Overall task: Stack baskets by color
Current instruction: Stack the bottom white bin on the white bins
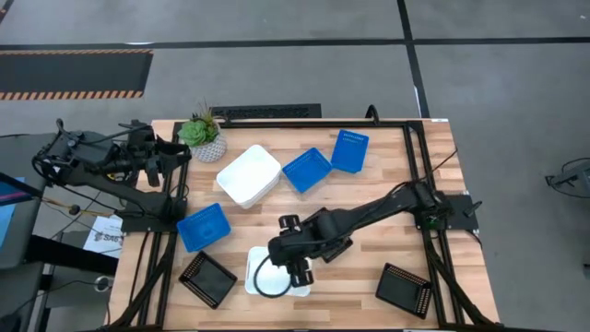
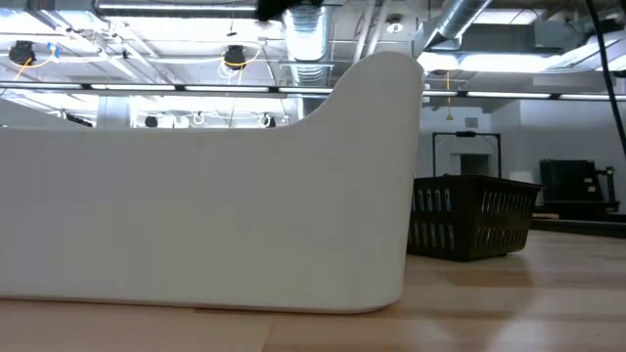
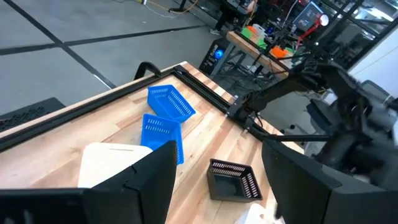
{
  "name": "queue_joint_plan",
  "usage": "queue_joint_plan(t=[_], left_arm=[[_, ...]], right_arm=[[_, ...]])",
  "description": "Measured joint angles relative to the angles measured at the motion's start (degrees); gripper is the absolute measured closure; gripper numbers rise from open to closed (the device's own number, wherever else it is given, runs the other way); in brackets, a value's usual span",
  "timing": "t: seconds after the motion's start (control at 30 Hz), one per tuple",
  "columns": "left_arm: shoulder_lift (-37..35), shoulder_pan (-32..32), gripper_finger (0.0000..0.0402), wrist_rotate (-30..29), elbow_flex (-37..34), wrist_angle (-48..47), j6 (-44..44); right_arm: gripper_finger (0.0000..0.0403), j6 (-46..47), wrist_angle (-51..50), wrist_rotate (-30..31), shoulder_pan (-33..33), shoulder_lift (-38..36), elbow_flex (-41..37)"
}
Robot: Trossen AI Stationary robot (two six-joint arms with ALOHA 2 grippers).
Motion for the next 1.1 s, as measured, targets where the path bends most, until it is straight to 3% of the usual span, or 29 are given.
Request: queue_joint_plan(t=[0.2,0.7,1.1], left_arm=[[0.0,0.0,0.0178,0.0,0.0,0.0,-0.3],[1.7,0.0,0.0178,-0.1,0.0,1.5,-3.0],[1.8,0.0,0.0178,1.6,0.0,1.3,-3.3]], right_arm=[[0.0177,6.2,-4.1,-2.1,1.2,3.4,0.0],[0.0177,10.8,1.8,-4.0,5.2,11.9,0.0],[0.0177,15.5,7.0,-6.2,7.2,11.7,0.1]])
